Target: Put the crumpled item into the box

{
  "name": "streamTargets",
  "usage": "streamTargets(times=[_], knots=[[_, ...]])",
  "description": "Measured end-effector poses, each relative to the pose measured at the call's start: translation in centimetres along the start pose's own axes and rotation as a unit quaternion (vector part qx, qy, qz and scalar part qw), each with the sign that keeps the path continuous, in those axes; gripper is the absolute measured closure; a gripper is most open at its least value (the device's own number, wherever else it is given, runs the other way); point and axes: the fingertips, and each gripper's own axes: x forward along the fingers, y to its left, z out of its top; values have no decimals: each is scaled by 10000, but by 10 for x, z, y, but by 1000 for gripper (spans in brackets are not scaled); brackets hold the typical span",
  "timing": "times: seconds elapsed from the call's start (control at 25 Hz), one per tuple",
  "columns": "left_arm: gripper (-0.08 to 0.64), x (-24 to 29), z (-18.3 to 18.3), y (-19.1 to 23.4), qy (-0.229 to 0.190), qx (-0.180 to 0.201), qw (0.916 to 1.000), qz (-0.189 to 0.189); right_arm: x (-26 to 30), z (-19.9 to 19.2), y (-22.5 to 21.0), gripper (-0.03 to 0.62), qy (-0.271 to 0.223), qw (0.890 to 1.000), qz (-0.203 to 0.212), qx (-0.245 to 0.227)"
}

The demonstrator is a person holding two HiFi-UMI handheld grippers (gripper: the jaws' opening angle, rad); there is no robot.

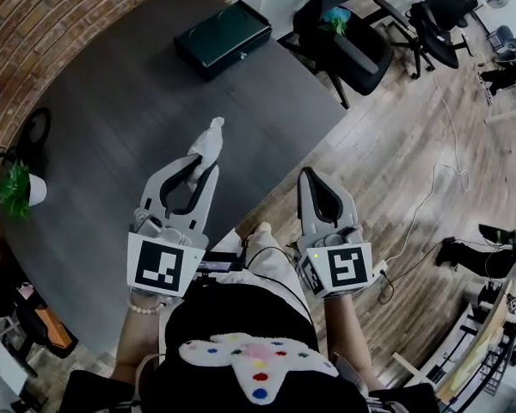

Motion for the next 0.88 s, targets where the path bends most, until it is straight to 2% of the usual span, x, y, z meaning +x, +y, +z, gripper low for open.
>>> streamTargets(times=[0.48, 0.56, 0.88], knots=[[497, 11, -6, 26, 80, -146, 9991, 397, 47, -2, -8, 583, 105, 9995, 283, -22], [497, 13, -7, 30, 95, -160, 9986, 498, 57, -1, -9, 534, 132, 9990, 413, -72], [497, 24, -14, 47, 208, -334, 9951, 912, 96, -5, -15, 518, 250, 9964, 799, -125]])
